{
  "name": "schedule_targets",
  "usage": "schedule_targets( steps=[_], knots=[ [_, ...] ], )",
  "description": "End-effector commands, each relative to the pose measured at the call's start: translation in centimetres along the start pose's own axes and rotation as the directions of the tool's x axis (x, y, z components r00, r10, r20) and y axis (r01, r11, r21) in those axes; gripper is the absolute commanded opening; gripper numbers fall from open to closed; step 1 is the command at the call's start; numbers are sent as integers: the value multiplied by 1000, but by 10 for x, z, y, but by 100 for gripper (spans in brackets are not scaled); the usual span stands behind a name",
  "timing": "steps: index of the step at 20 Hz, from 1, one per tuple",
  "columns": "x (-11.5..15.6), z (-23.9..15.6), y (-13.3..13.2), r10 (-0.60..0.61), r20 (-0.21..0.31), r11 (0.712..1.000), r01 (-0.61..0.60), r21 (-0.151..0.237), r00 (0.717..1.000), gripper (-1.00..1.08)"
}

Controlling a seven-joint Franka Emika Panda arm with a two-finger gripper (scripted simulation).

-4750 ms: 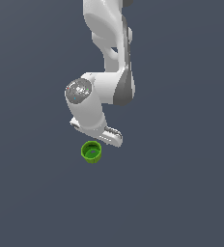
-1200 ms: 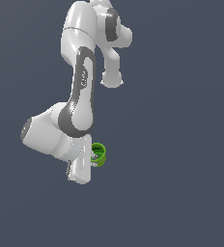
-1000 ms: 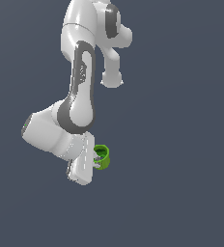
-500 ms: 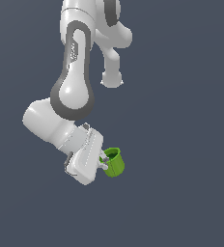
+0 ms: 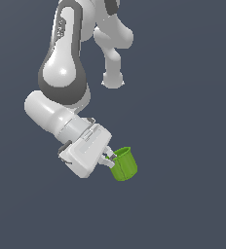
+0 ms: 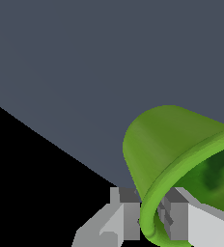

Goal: Pick up the object and move it to a goal position.

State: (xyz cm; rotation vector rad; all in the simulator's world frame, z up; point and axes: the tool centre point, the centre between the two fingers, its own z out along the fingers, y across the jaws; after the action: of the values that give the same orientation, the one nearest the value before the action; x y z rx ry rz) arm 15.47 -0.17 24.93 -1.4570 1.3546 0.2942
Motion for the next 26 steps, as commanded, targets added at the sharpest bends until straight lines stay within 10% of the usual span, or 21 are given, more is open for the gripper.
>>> schedule_targets(
  steps=[1, 14, 26],
  knots=[
    [-16, -4, -11, -17, 33, 998, 15, 57, 999, -100],
    [-87, -39, -54, -118, 182, 943, 53, 328, 976, -100],
    [-149, -93, -78, -247, 290, 823, 42, 567, 925, -100]
  ],
)
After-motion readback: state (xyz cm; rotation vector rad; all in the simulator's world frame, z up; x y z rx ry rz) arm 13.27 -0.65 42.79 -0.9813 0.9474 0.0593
